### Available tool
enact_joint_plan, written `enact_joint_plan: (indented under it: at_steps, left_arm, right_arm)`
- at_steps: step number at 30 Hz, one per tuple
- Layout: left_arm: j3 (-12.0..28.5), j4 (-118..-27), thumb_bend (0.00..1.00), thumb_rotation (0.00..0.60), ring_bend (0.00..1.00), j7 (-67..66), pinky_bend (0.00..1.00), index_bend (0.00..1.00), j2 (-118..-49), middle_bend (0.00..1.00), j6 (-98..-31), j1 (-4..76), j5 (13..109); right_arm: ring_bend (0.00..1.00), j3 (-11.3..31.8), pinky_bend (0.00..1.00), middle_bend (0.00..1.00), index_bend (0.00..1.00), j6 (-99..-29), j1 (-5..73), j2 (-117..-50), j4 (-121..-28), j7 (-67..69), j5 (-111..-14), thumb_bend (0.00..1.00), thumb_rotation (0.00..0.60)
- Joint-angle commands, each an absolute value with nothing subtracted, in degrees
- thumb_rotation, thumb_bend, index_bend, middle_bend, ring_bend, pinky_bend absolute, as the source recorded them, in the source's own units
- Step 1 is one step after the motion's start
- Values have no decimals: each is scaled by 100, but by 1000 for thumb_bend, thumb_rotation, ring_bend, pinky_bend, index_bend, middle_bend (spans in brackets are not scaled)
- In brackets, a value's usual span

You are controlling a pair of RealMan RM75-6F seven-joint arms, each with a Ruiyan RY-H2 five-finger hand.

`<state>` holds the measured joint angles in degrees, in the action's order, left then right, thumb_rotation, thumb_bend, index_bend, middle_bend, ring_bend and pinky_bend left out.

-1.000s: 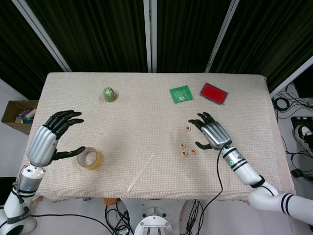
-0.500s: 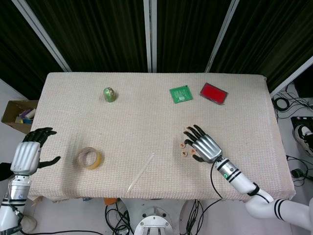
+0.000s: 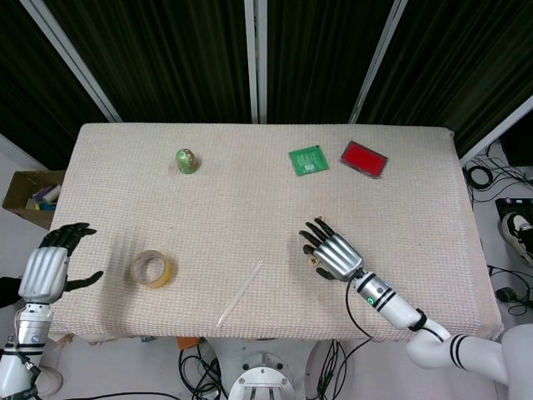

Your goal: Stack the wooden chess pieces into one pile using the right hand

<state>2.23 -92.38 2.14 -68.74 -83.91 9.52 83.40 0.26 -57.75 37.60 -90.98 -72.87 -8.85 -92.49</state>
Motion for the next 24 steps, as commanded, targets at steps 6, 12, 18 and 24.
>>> enact_joint_plan:
  at_steps: [6,12,18,24]
  left_arm:
    - [245,-9212,0,600,166,266,213,267,-6878,189,-8357,936,8365]
    - [263,-9216,0,600,165,269,213,267,-6874,189,-8349,925,8385]
    - [275,-9200,0,600,166,292,213,267,-6874,190,-8357,897,8389]
    - [279,-9196,0,600,165,301,213,267,-6863,189,-8363,866,8390]
  right_arm:
    - [0,27,0,155,429,-5651,3812,-9168,-7221,-883,-9155,248,600]
    - [0,28,0,162,445,-5620,3846,-9207,-7191,-852,-9130,280,600]
    - [0,28,0,173,478,-5593,3872,-9220,-7164,-832,-9100,299,600]
    - [0,131,0,187,529,-5785,3855,-9087,-7315,-750,-9085,319,600]
